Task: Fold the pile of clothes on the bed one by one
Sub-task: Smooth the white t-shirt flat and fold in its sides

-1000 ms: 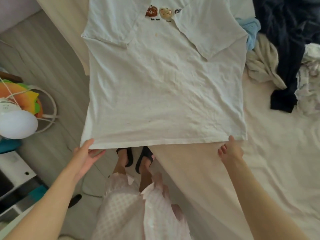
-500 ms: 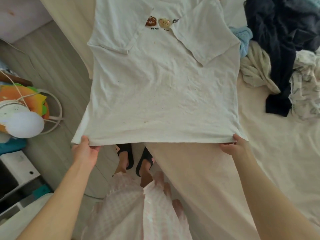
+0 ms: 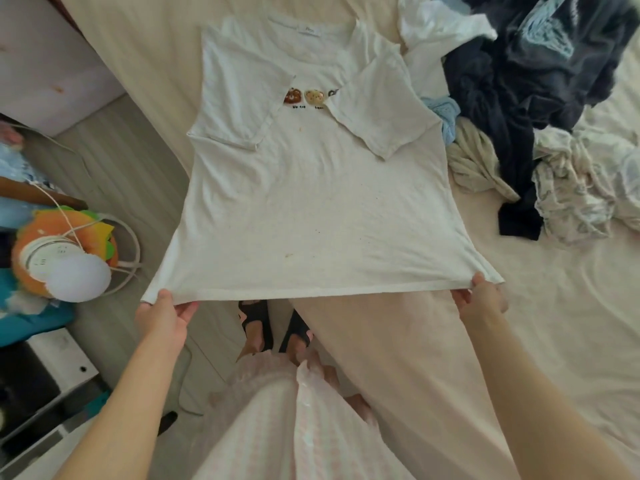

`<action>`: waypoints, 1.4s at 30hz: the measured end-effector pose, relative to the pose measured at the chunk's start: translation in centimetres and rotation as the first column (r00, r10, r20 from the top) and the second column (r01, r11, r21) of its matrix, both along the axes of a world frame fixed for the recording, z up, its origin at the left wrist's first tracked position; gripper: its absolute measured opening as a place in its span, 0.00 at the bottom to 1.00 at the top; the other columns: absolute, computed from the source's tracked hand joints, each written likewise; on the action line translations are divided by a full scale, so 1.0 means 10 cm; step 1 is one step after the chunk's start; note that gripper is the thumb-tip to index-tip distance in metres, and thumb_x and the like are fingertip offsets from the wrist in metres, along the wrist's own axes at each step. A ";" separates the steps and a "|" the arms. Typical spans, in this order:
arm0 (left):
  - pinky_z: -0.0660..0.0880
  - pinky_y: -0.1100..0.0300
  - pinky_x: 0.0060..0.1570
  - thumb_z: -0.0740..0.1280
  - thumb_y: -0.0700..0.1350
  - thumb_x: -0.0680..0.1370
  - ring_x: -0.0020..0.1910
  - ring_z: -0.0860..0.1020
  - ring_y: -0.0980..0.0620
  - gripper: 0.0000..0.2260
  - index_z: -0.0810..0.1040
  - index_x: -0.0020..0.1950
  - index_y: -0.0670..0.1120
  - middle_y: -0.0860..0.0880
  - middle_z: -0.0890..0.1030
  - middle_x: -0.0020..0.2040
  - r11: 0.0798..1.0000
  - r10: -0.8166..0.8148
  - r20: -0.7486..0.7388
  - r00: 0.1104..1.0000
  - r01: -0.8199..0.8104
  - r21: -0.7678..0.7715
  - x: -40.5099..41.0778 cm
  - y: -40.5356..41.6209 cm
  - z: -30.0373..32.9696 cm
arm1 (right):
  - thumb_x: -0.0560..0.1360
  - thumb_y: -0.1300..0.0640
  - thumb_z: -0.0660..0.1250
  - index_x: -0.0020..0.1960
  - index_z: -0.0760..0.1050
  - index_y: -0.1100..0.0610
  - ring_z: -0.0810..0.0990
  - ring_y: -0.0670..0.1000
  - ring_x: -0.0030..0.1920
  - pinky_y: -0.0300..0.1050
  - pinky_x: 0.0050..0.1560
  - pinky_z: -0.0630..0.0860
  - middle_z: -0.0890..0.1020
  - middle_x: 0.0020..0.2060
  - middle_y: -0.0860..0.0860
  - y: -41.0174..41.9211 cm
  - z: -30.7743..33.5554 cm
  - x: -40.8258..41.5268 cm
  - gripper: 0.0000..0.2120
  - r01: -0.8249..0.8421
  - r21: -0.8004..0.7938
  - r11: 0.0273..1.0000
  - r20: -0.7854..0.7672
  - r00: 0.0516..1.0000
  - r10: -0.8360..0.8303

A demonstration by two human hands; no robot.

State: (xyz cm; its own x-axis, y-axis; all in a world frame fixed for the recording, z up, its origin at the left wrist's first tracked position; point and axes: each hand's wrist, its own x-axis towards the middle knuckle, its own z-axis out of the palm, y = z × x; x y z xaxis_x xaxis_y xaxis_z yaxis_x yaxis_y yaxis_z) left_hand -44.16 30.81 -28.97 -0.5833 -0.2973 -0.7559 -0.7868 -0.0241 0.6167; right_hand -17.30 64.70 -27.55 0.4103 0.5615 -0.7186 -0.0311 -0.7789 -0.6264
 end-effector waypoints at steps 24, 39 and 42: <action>0.80 0.55 0.34 0.58 0.31 0.79 0.32 0.81 0.49 0.07 0.69 0.44 0.41 0.42 0.77 0.40 0.890 0.156 -0.227 0.961 -0.037 0.455 -3.23 2.49 0.60 | 0.78 0.66 0.61 0.58 0.65 0.61 0.79 0.55 0.41 0.50 0.37 0.83 0.76 0.47 0.60 2.42 0.70 -3.12 0.11 0.016 0.346 0.938 -0.287 0.954 0.090; 0.72 0.63 0.52 0.57 0.34 0.79 0.50 0.77 0.51 0.13 0.72 0.63 0.40 0.42 0.78 0.57 0.719 -0.690 -0.377 0.618 0.645 -0.259 -3.35 2.91 -0.55 | 0.80 0.65 0.55 0.62 0.70 0.60 0.77 0.53 0.53 0.44 0.50 0.77 0.76 0.52 0.54 2.28 -0.61 -3.83 0.12 -0.661 0.319 0.679 0.100 0.736 0.669; 0.69 0.53 0.60 0.57 0.34 0.78 0.60 0.75 0.42 0.13 0.79 0.56 0.38 0.41 0.80 0.57 0.149 -0.971 -0.236 -0.033 0.687 -0.711 -3.04 2.95 -0.72 | 0.79 0.66 0.57 0.54 0.78 0.62 0.80 0.54 0.51 0.45 0.52 0.74 0.81 0.45 0.53 1.93 -0.92 -3.94 0.11 -0.971 0.179 0.162 0.420 0.224 0.880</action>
State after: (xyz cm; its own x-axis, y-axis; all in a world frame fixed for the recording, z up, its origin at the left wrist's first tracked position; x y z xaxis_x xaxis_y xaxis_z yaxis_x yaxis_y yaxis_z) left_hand -74.57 60.36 -36.21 -0.7336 0.6626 -0.1511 0.4575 0.6459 0.6112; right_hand -56.66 84.04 -36.72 -0.5174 0.7731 -0.3669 0.6930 0.1270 -0.7097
